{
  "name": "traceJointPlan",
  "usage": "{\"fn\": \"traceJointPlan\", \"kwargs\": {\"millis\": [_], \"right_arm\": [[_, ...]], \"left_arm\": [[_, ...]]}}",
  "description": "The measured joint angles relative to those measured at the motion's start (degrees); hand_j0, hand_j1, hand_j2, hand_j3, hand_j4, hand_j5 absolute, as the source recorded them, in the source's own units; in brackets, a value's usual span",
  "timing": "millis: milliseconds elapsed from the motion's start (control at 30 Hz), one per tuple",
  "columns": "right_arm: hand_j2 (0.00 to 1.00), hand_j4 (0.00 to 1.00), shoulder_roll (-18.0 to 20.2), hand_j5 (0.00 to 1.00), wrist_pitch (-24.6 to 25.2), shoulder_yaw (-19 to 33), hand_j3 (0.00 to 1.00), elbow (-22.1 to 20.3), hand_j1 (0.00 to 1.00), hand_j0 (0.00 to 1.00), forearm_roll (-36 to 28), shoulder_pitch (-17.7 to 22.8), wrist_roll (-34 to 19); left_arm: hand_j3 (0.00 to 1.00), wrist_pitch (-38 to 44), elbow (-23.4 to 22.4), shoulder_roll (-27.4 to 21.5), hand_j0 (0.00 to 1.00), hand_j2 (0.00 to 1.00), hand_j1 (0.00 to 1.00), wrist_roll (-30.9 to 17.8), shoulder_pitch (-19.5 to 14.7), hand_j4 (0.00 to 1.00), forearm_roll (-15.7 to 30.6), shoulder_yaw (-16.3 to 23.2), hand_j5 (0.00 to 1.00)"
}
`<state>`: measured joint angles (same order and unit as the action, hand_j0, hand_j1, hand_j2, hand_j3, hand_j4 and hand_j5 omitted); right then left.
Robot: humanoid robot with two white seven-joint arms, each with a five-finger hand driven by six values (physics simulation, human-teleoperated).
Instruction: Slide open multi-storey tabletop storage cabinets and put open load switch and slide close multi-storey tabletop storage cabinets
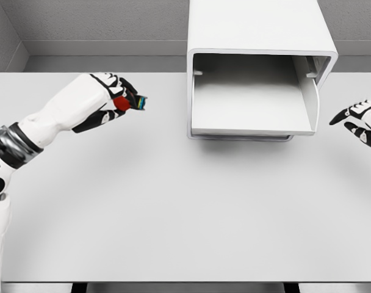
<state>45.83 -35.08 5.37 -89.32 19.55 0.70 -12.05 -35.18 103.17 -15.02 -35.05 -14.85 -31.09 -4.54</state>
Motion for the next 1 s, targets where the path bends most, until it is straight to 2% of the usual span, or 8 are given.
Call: {"fn": "traceJointPlan", "kwargs": {"millis": [300, 1000], "right_arm": [[0.51, 0.51, -0.05, 0.51, 0.0, -0.02, 0.51, 1.33, 0.51, 0.51, 1.82, 3.34, 0.09], [0.55, 0.55, -0.05, 0.55, 0.01, -0.09, 0.55, 2.38, 0.55, 0.55, 2.25, 5.1, 0.31]], "left_arm": [[0.43, 0.01, 0.0, 1.6, 0.43, 0.43, 0.43, 0.0, -1.05, 0.43, 0.02, 1.5, 0.43], [0.43, 0.01, 0.07, 4.7, 0.43, 0.43, 0.43, -0.01, -3.78, 0.43, 0.03, 4.35, 0.43]]}}
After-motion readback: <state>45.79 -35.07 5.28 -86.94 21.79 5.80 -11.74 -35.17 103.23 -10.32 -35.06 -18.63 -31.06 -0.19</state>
